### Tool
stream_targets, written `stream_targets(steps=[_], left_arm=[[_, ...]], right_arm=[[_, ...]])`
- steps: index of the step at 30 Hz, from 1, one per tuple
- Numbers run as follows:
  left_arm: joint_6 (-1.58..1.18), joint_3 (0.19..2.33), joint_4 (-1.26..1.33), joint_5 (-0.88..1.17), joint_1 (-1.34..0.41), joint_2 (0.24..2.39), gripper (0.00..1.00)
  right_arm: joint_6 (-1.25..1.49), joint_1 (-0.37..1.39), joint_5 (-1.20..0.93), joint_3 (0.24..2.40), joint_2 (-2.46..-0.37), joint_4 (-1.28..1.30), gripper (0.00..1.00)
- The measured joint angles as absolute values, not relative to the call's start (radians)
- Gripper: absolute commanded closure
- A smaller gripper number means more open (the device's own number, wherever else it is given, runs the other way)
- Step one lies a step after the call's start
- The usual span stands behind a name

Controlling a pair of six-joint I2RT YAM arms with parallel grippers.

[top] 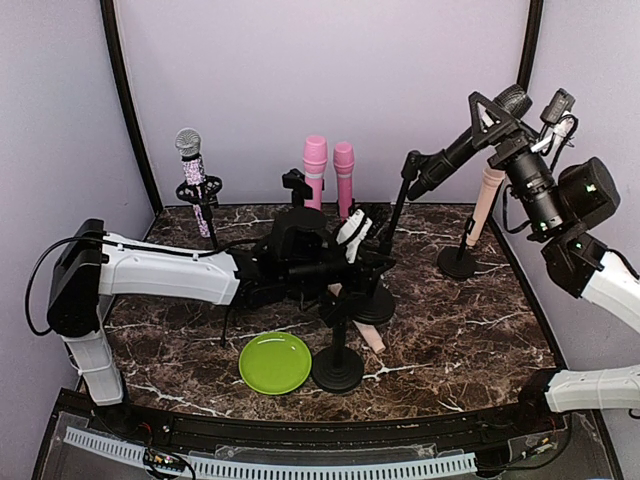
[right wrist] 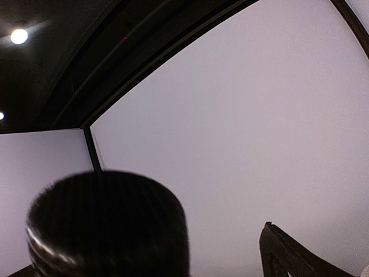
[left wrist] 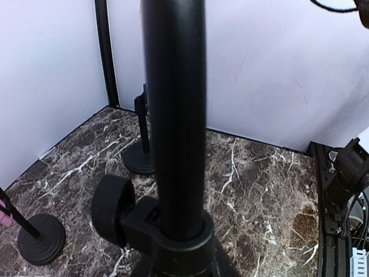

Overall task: Remove the microphone from the stand
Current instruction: Pass from the left arm to the right

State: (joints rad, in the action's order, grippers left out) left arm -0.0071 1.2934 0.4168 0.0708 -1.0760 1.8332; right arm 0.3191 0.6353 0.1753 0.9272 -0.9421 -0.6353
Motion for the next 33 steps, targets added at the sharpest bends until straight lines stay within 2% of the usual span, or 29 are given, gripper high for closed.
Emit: stream_targets(steps=[10,21,26,33], left_arm=[[-0.020,1.355,0.392,0.042,-1.073,1.798,1.00],[-0.092,1.354,0.347,0.146,-1.029,1.730,1.00],[-0.111,1.337,0.348,0.297,-0.995,1.664,1.00],[-0.130,1.320,0.367,0.526,-0.957,1.598,1.00]], right_arm=[[0.282,0.635,0.100,0.914,-0.862,-0.535,0.01],[0.237,0.635,-0.220,0.859,-0.809,-0.485,0.02],[0.263,0.635,-0.345,0.810,-0.850,-0.472,0.09],[0.328,0.635,-0.569,0.857,-1.010,-0.463,0.25]])
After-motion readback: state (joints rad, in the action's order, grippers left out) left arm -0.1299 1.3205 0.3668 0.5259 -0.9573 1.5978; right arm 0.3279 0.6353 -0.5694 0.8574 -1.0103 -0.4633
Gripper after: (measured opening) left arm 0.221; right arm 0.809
